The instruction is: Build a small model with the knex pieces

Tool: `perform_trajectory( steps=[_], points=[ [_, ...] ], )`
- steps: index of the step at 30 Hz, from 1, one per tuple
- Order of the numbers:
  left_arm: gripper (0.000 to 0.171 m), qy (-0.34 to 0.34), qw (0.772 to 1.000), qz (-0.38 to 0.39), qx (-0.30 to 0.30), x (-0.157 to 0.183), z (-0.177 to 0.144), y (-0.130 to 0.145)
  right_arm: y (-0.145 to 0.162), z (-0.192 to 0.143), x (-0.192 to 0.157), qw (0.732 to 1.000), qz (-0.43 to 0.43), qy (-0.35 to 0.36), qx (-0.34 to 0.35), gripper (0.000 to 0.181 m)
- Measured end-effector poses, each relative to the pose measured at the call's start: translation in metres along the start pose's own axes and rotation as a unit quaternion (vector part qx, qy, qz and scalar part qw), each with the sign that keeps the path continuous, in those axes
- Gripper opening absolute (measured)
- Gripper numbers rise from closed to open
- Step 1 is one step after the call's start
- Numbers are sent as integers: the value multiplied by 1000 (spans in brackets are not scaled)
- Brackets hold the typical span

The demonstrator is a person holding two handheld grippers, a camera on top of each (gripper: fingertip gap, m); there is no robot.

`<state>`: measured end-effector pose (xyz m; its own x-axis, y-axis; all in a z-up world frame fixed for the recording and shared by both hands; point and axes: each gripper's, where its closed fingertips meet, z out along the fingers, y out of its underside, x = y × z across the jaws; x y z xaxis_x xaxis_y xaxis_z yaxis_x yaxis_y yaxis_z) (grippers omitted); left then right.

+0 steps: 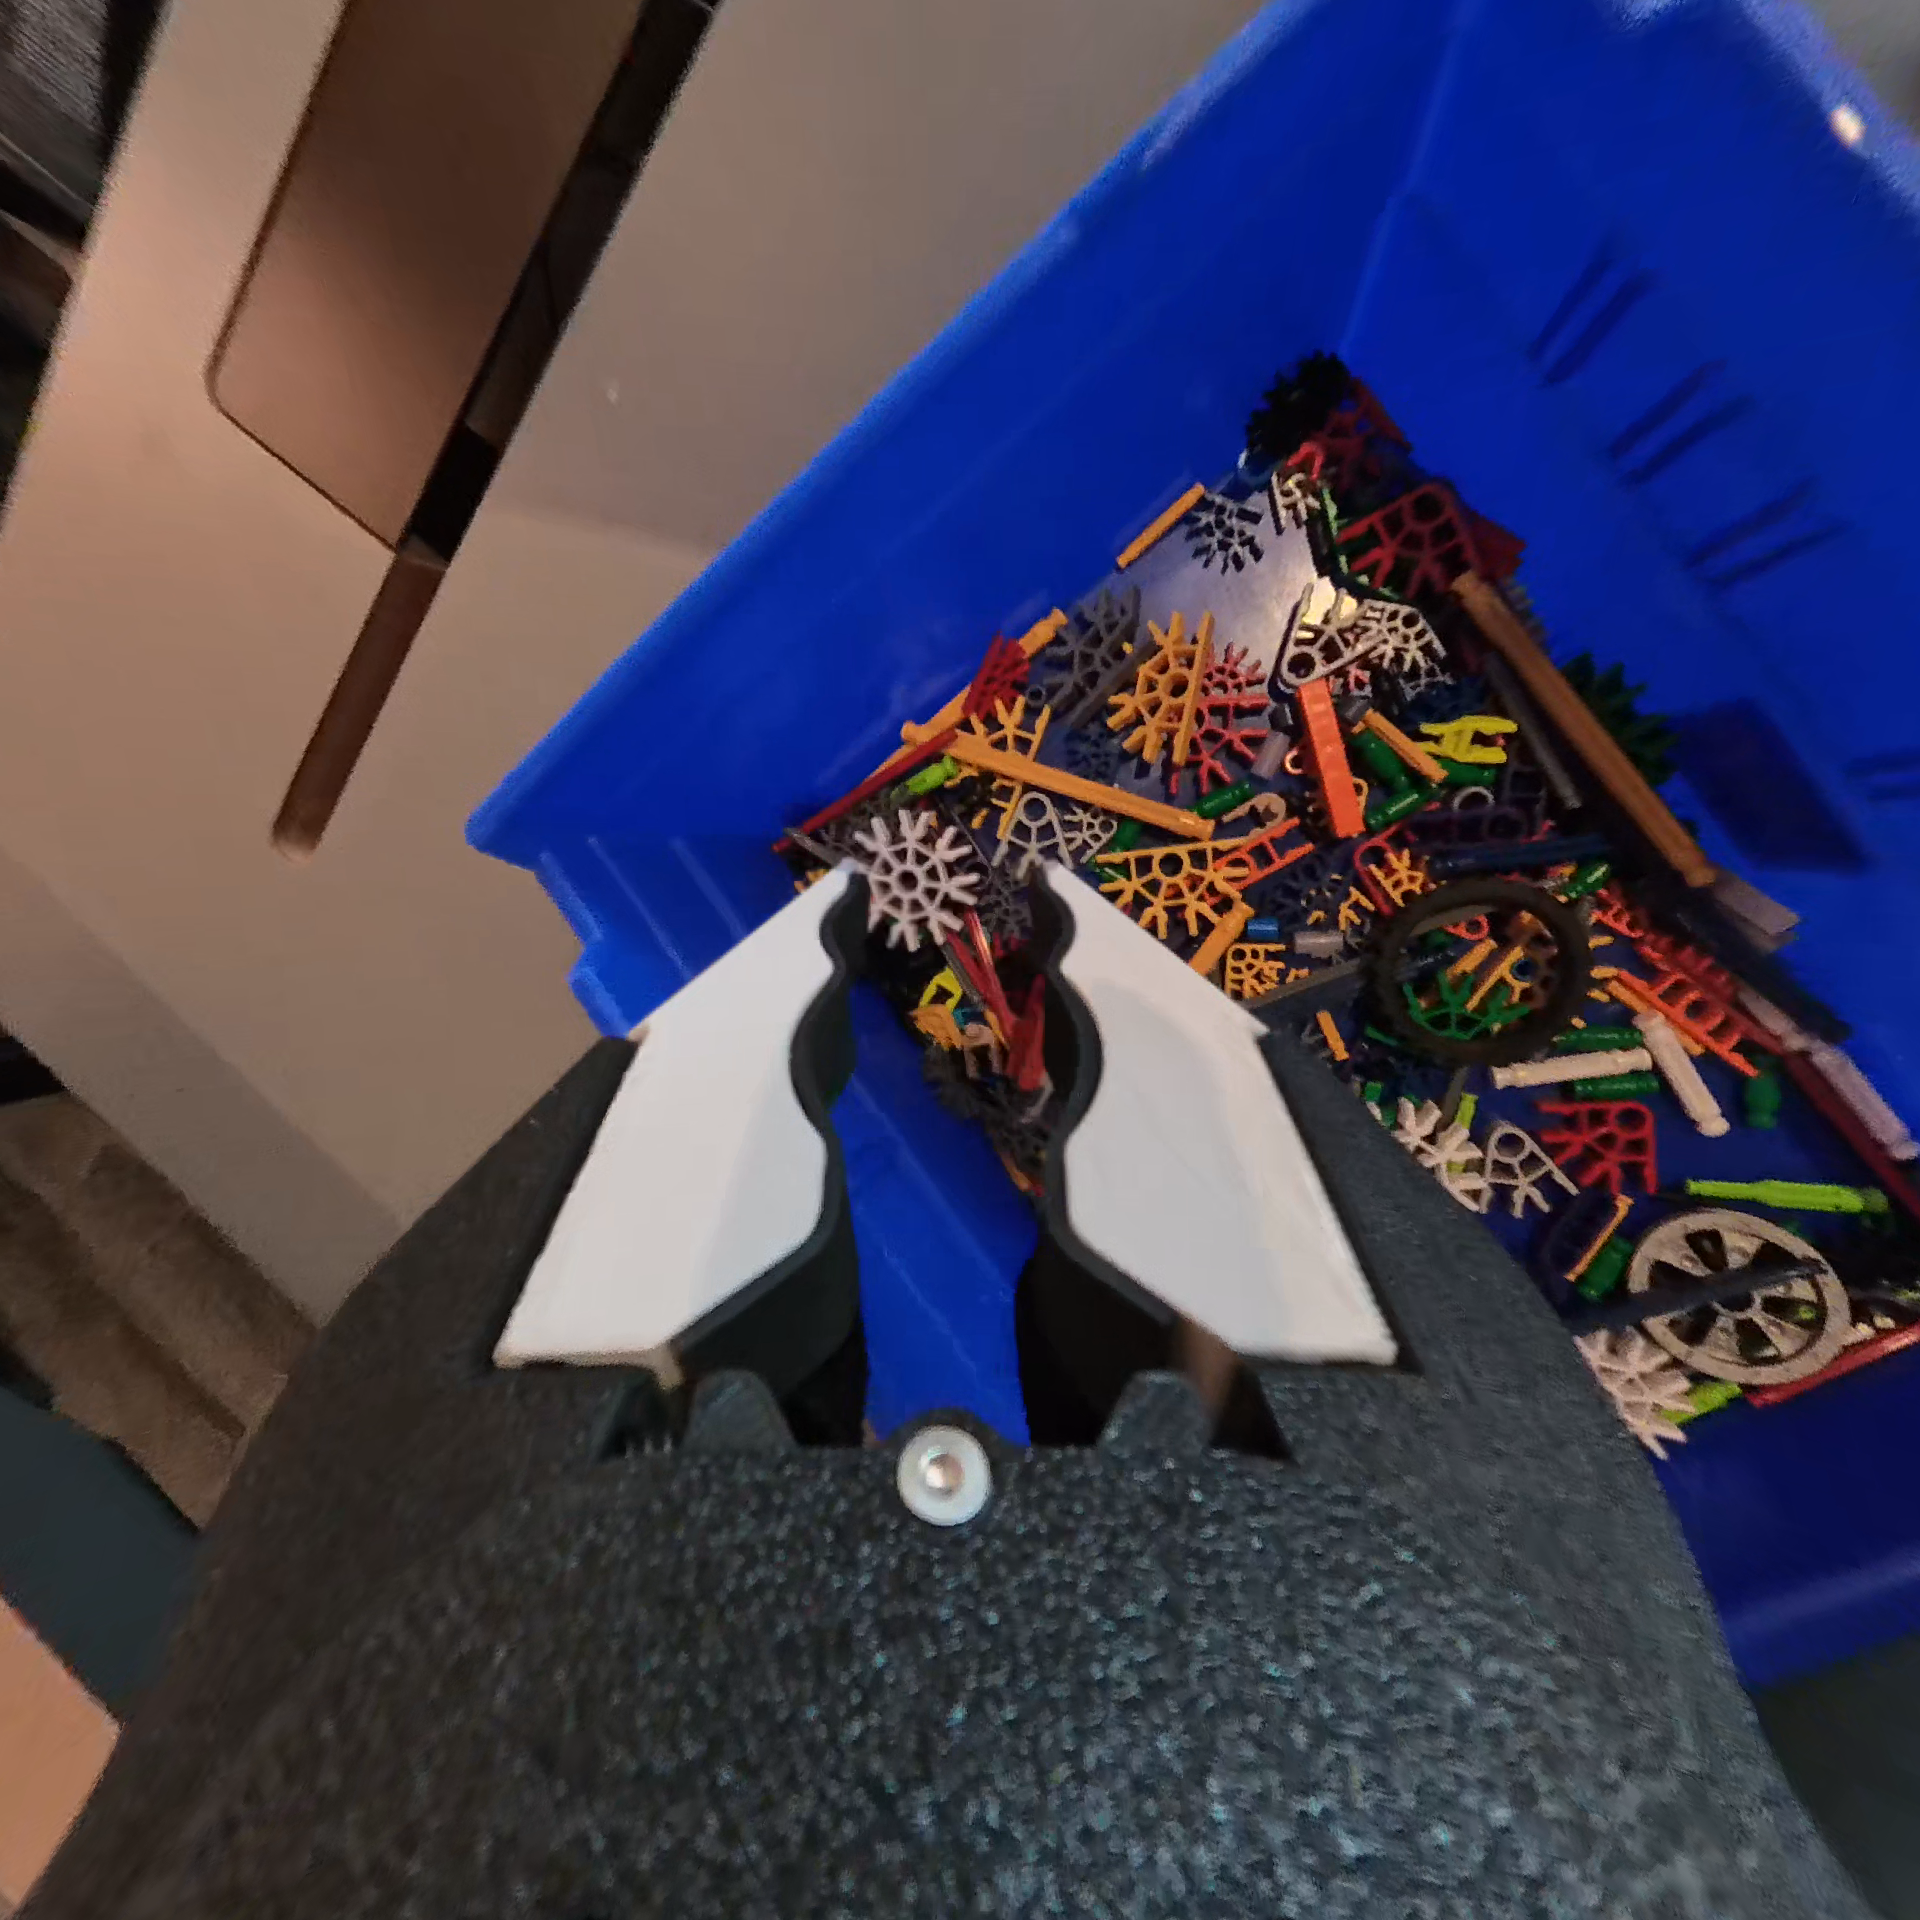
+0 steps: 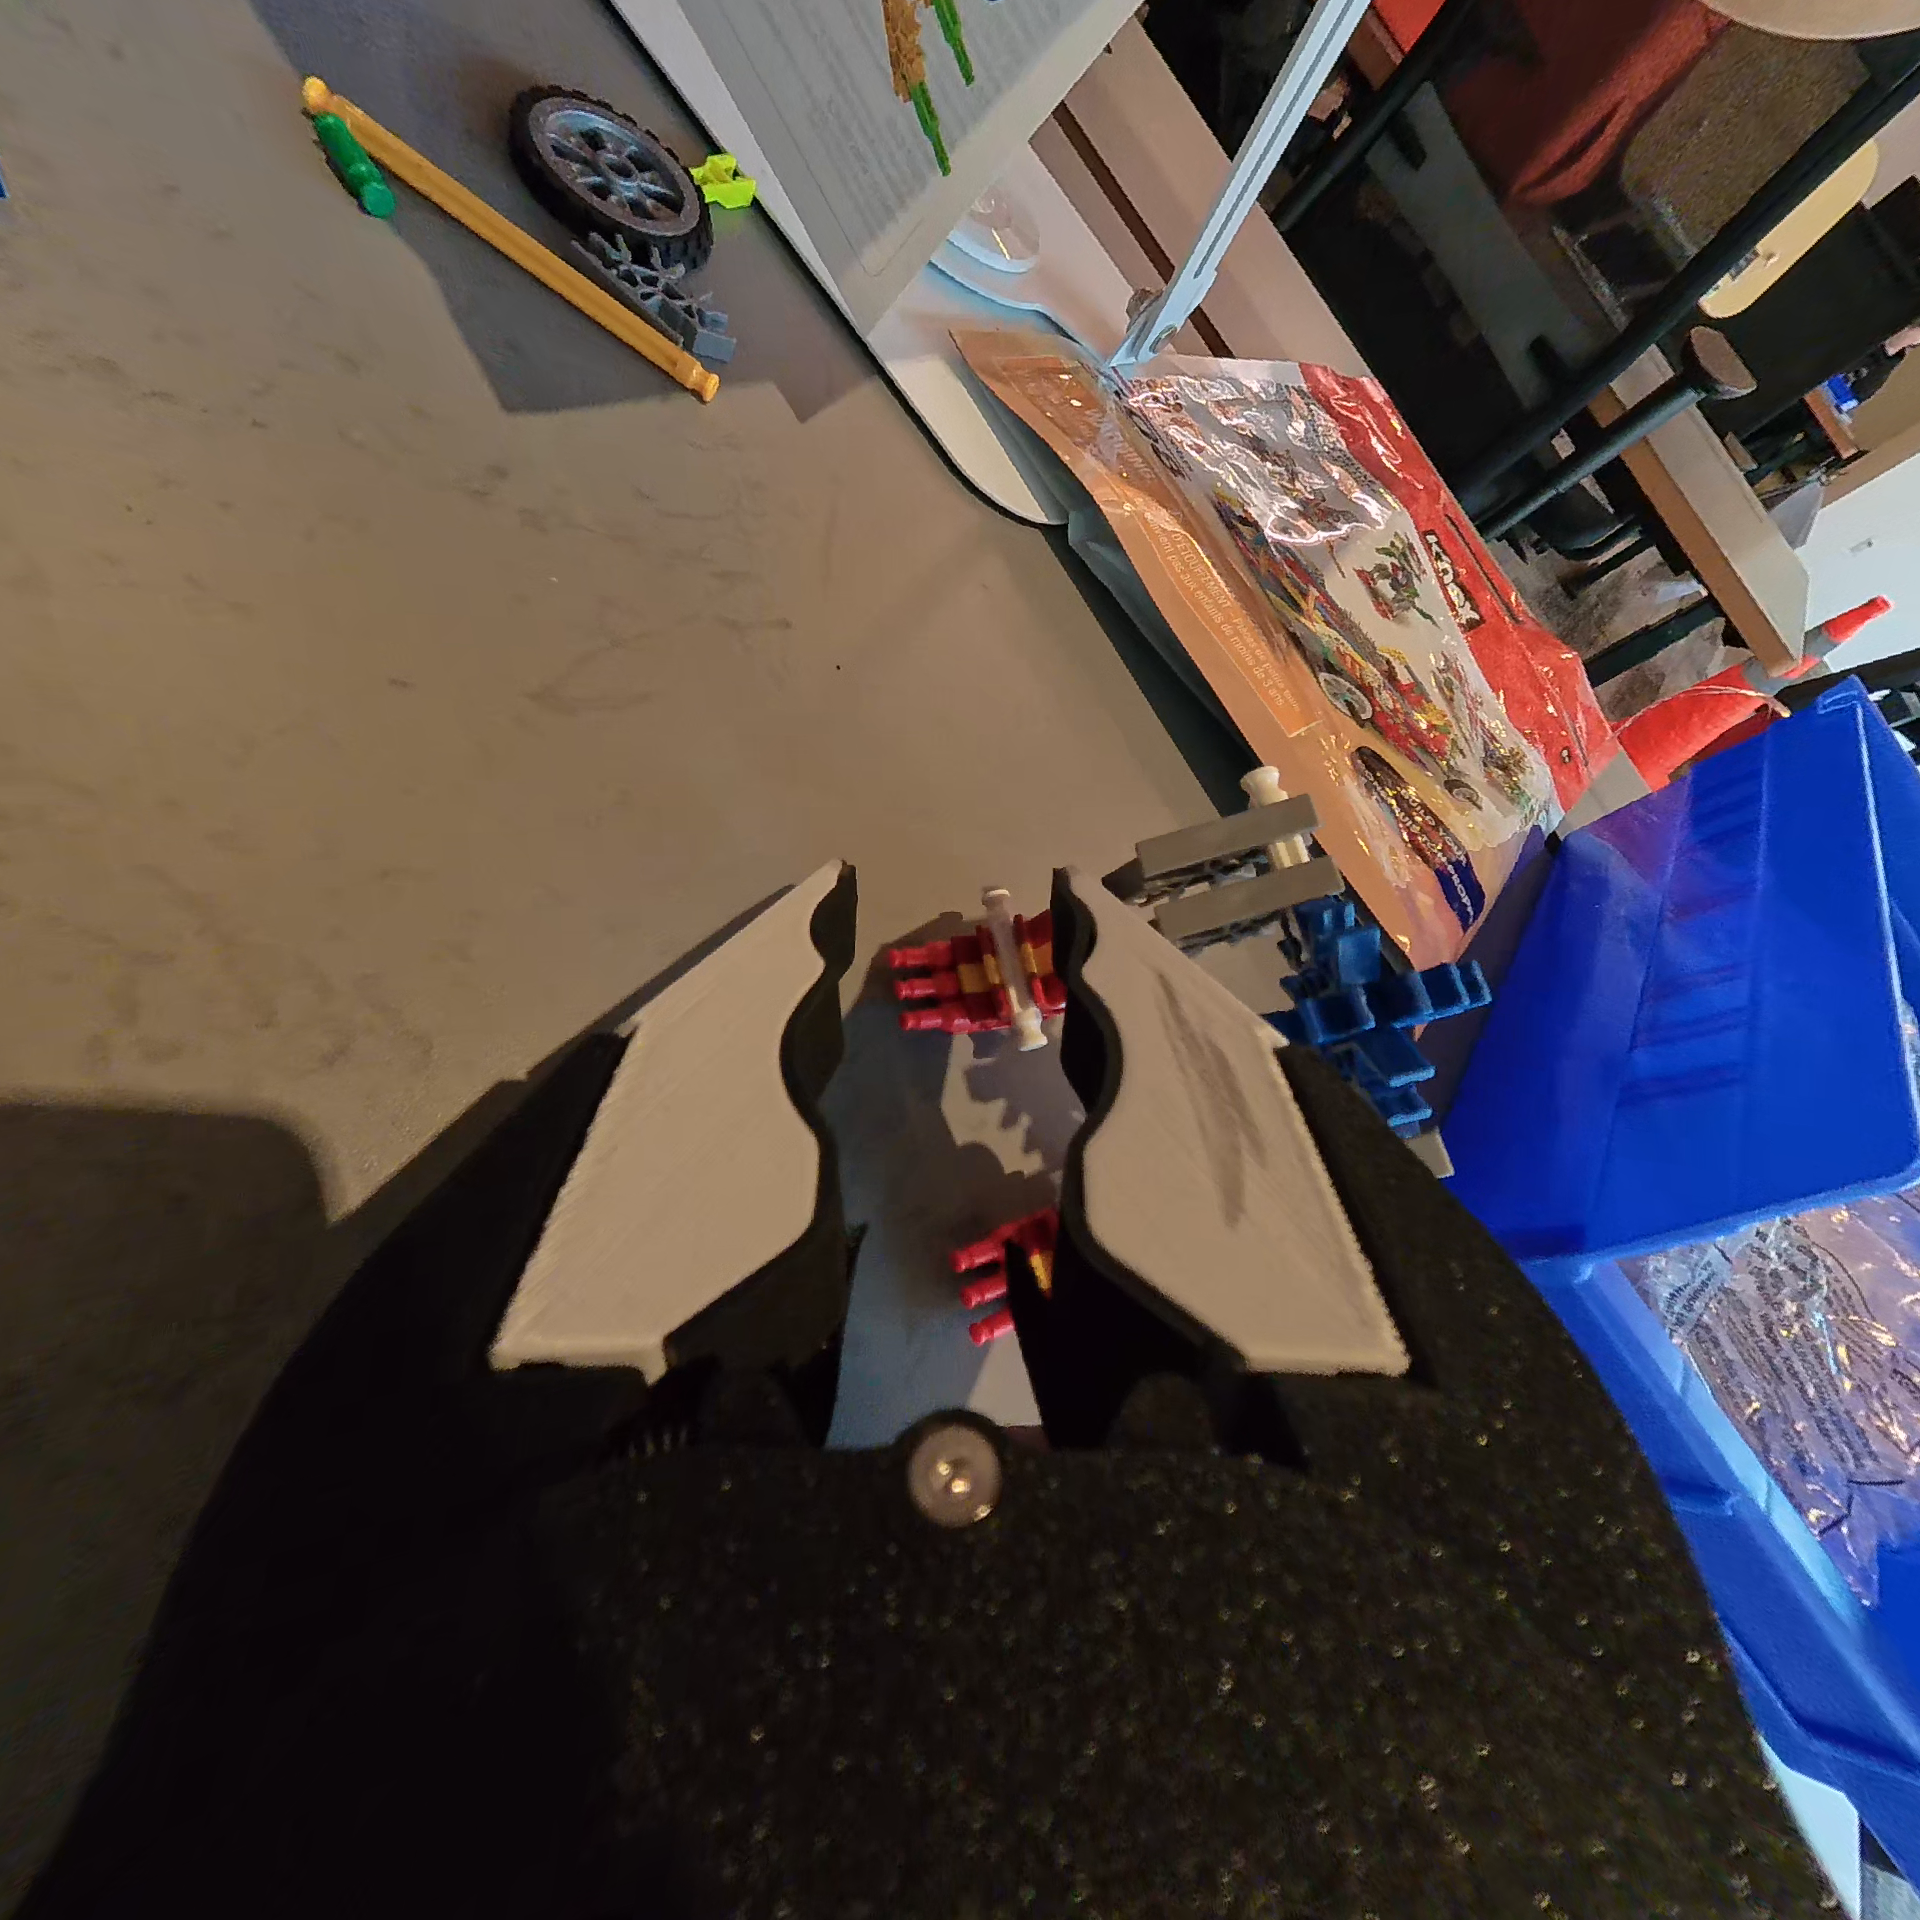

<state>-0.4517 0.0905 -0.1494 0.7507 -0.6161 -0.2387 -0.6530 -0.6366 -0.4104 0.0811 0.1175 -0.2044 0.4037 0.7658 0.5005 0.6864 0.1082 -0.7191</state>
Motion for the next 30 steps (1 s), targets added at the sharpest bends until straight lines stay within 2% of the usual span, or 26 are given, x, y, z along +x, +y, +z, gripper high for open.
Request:
perform_trajectory(
  steps=[9, 15, 20, 22, 26, 27, 30],
  points=[
    [56, 91, 993, -1, -73, 22, 29, 19, -1, 0, -2, 1000, -5, -4, 3, 37],
    [70, 113, 986, 22, -124, 25, 37, 26, -1, -1, -3, 1000, -7, -7, 6, 37],
    [71, 121, 975, 56, -179, 29, 50, 32, -2, -2, -4, 1000, -9, -9, 9, 37],
    [69, 138, 972, 62, -182, 34, 49, 29, -2, -2, -4, 1000, -11, -10, 10, 37],
    [54, 183, 954, 85, -222, 51, 35, 43, -4, -3, -5, 1000, -12, -14, 16, 37],
    [55, 195, 952, 90, -221, 55, 31, 45, -4, -4, -6, 1000, -12, -15, 18, 37],
    [55, 214, 960, 84, -161, 59, 18, 31, -5, -5, -6, 999, -12, -19, 23, 37]
  ],
)
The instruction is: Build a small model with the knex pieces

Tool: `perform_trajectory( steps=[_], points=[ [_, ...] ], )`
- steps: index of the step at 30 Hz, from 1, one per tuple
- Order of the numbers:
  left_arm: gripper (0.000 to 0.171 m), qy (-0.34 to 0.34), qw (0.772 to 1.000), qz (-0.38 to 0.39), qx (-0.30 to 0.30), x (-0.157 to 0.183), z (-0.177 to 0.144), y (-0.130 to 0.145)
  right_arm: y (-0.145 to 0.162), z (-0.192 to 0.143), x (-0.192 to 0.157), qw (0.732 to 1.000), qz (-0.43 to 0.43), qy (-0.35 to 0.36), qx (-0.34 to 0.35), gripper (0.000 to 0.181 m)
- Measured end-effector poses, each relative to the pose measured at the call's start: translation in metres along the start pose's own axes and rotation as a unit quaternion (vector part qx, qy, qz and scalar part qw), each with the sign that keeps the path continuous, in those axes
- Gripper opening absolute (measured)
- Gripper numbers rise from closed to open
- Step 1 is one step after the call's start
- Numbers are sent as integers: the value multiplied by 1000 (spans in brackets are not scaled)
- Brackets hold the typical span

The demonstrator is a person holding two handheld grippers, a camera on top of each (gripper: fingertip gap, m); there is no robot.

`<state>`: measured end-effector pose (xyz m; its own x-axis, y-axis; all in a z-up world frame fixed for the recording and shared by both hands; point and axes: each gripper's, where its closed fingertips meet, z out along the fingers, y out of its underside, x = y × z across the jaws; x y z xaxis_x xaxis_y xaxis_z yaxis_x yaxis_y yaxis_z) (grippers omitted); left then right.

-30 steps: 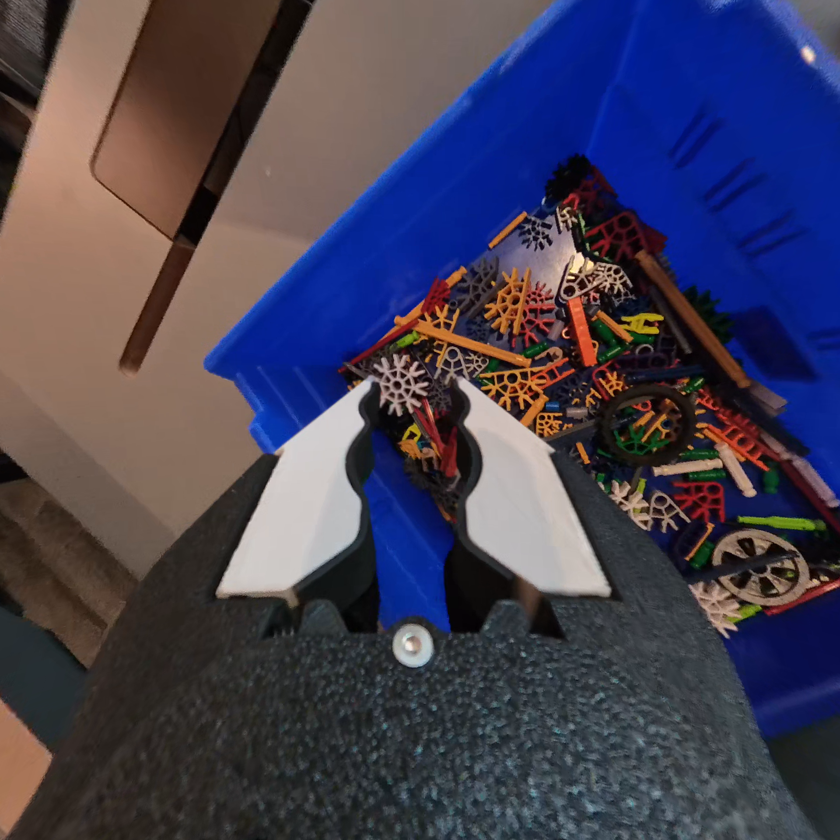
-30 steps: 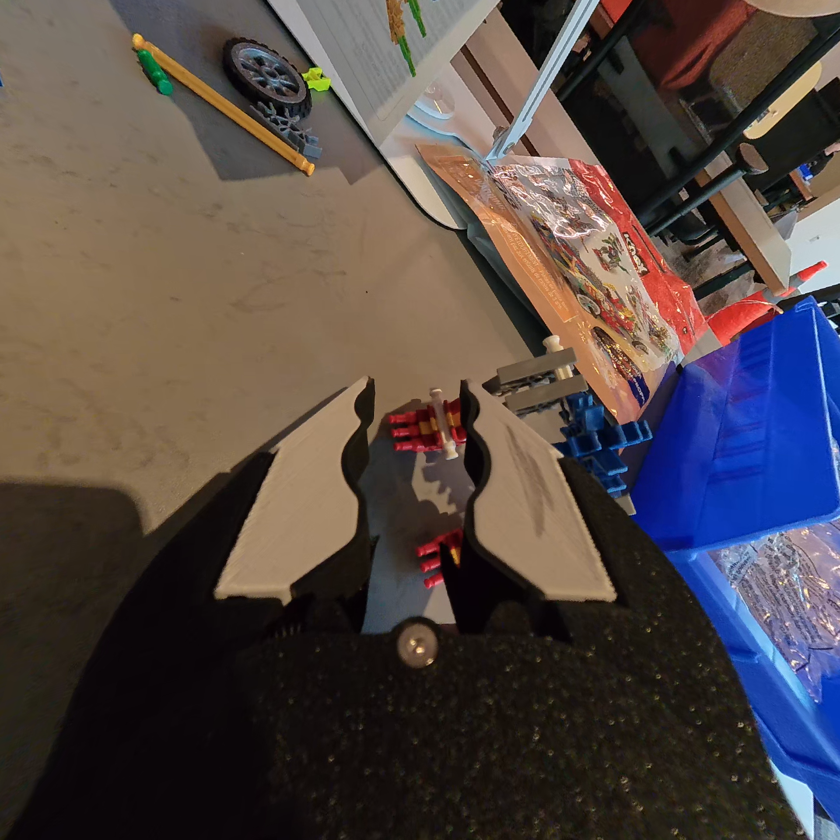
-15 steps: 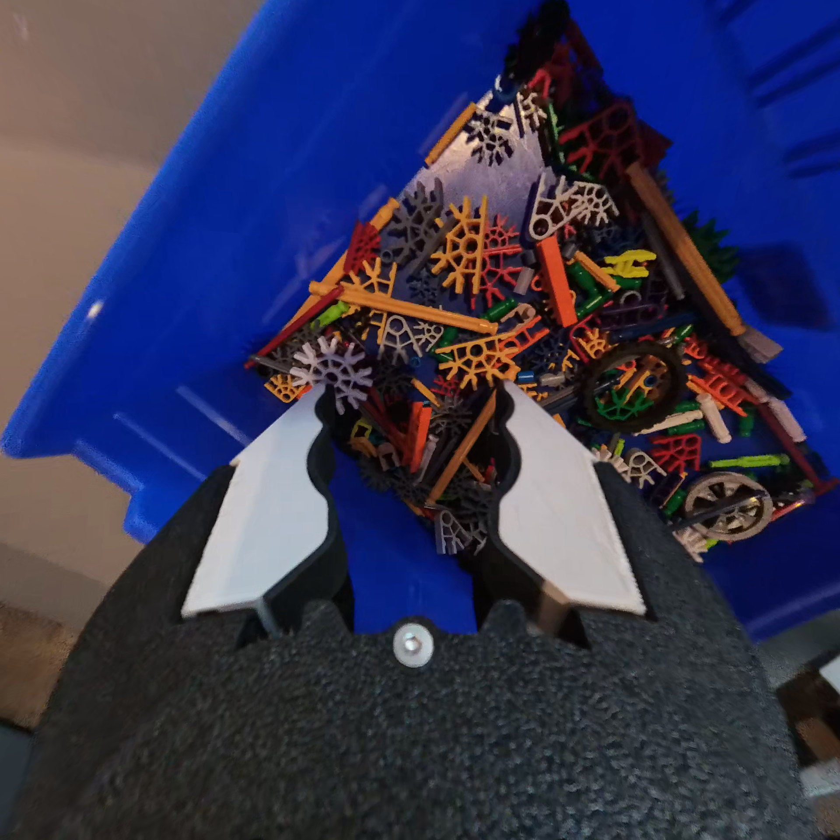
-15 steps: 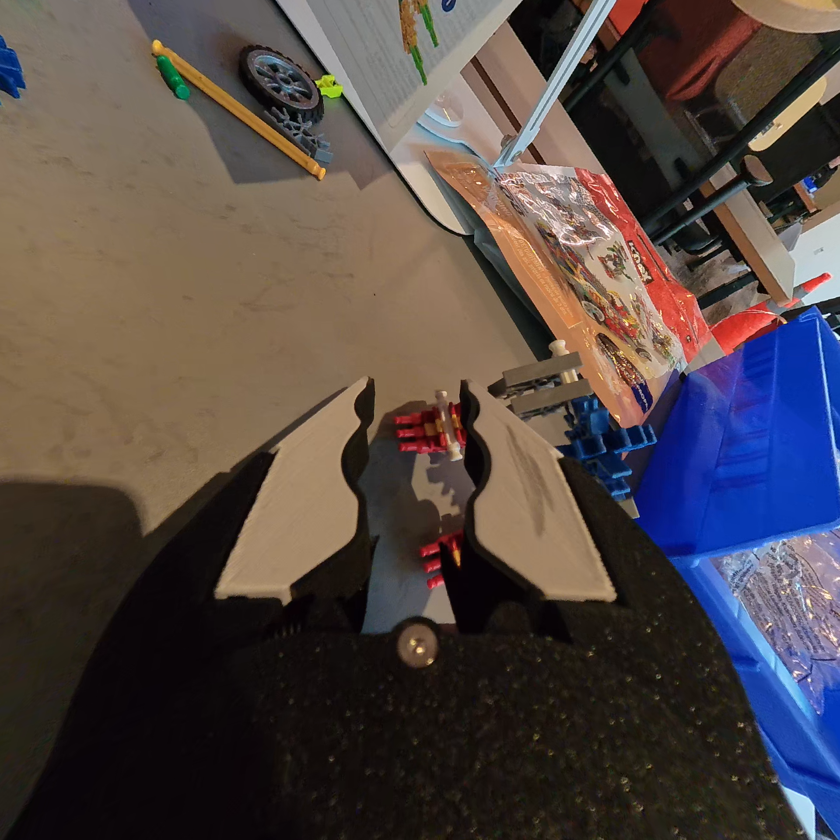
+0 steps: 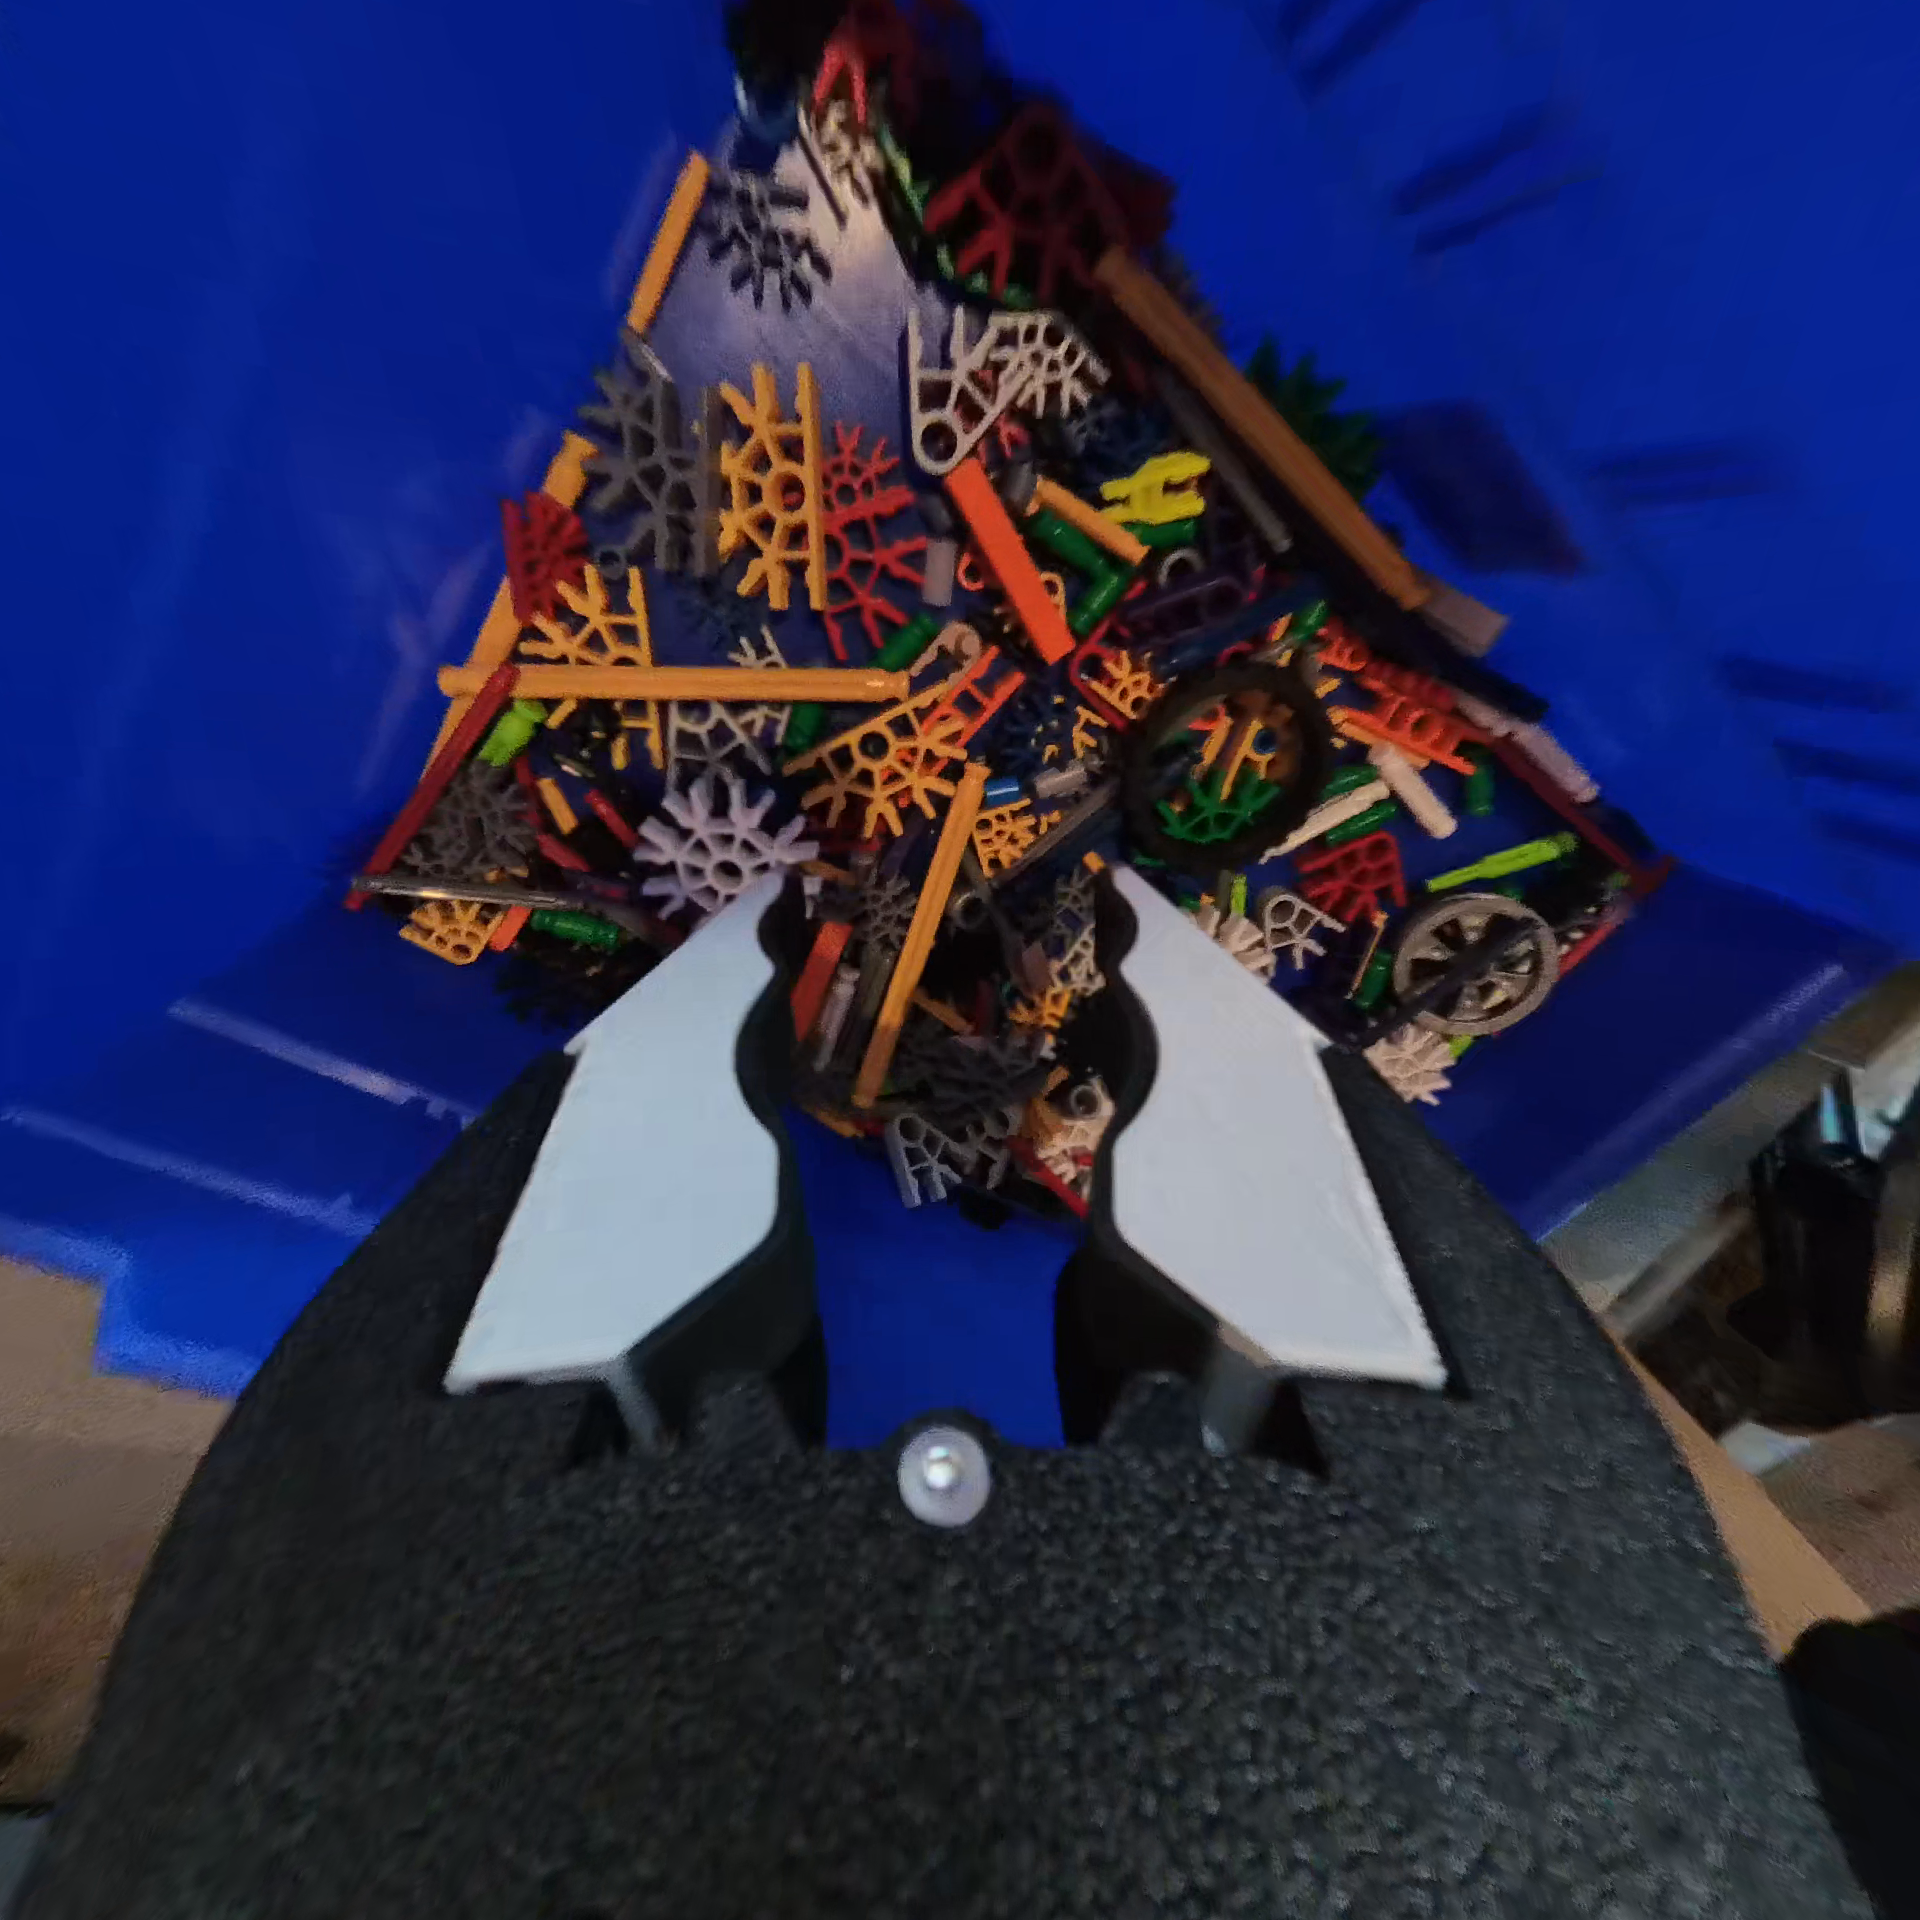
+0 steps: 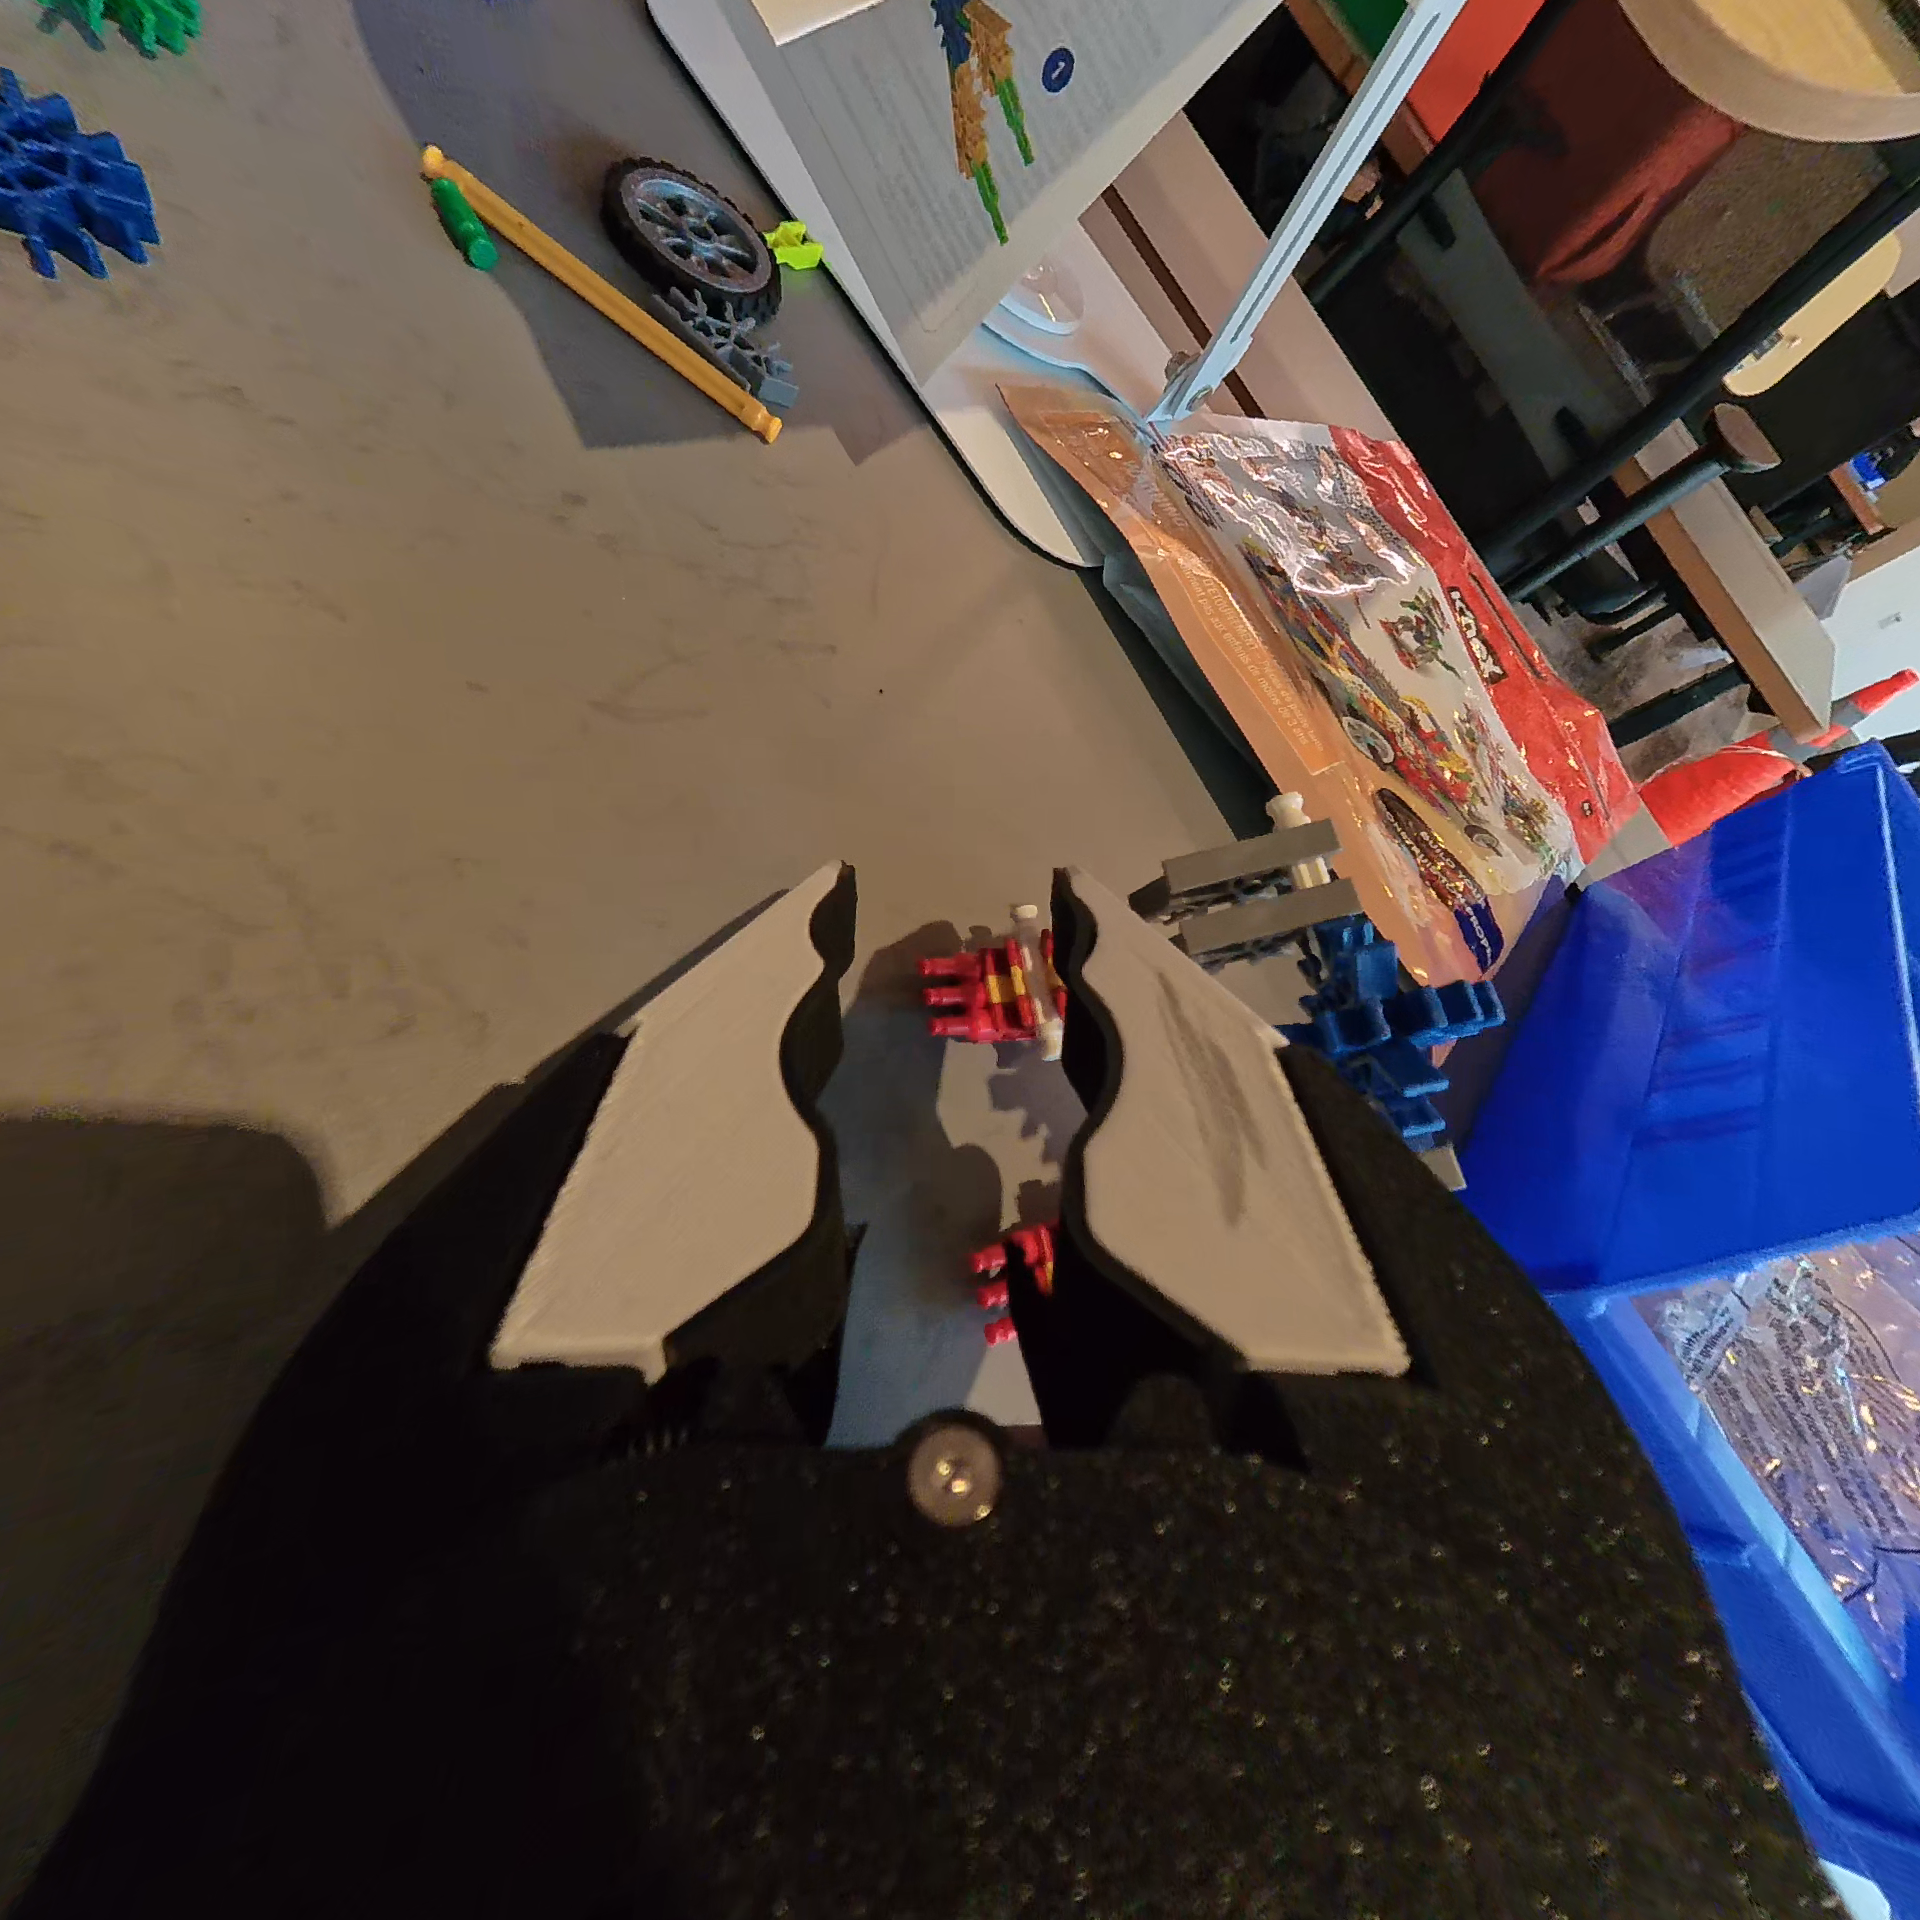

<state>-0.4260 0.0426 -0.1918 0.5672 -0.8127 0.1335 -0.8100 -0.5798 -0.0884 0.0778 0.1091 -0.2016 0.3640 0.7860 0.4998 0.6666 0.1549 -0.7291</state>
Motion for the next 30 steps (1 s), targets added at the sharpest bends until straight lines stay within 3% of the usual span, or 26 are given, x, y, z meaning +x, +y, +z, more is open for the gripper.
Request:
perform_trajectory(
  steps=[5, 11, 18, 30],
  points=[
    [58, -65, 996, -45, 51, -21, -33, 10, -1, -1, -1, 1000, 0, -4, 6, 37],
    [59, -111, 993, -45, 3, -23, -40, 38, -1, -1, -2, 1000, -2, -5, 5, 37],
    [59, -103, 992, 9, -67, -2, -27, 57, -1, -1, -2, 1000, -3, -6, 4, 37],
    [56, -55, 981, 27, -182, 20, 20, 78, 0, -1, -2, 1000, -4, -6, 3, 37]
  ],
)
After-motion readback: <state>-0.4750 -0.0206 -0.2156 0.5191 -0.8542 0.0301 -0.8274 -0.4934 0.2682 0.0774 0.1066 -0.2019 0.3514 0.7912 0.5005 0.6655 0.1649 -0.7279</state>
